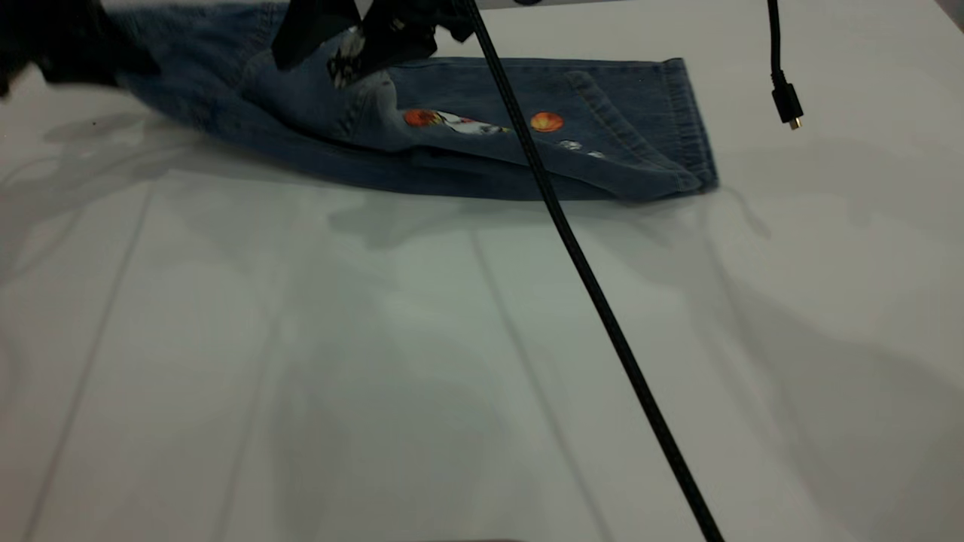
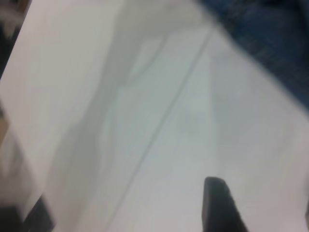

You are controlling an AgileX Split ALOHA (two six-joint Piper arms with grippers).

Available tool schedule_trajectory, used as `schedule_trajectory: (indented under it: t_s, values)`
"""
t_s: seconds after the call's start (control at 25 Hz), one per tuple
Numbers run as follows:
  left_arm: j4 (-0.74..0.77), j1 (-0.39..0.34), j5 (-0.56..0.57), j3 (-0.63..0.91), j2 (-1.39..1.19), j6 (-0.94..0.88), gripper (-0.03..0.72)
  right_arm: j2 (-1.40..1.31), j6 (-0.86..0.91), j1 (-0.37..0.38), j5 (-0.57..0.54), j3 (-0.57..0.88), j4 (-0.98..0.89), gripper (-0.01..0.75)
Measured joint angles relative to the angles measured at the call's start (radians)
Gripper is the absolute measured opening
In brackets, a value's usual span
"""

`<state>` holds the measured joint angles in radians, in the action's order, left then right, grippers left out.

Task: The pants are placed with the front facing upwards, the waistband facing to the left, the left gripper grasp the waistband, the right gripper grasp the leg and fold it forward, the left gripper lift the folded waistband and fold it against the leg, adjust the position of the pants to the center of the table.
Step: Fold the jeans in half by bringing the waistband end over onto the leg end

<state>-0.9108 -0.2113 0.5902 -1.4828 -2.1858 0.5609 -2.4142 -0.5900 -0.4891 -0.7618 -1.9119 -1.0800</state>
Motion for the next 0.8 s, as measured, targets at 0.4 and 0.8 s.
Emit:
schedule_trajectory:
  t_s: [0.4,0.8]
  values:
    - [0.076,0.078,0.1,0.001,0.215,0.007,0.096,-0.065,0.0,0.0,0.144,-0.052,-0.009,0.298]
    - [0.119,0.231,0.156,0.001,0.337,0.007,0.096,-0.187,0.026,-0.016,0.068,-0.139,-0.005,0.298]
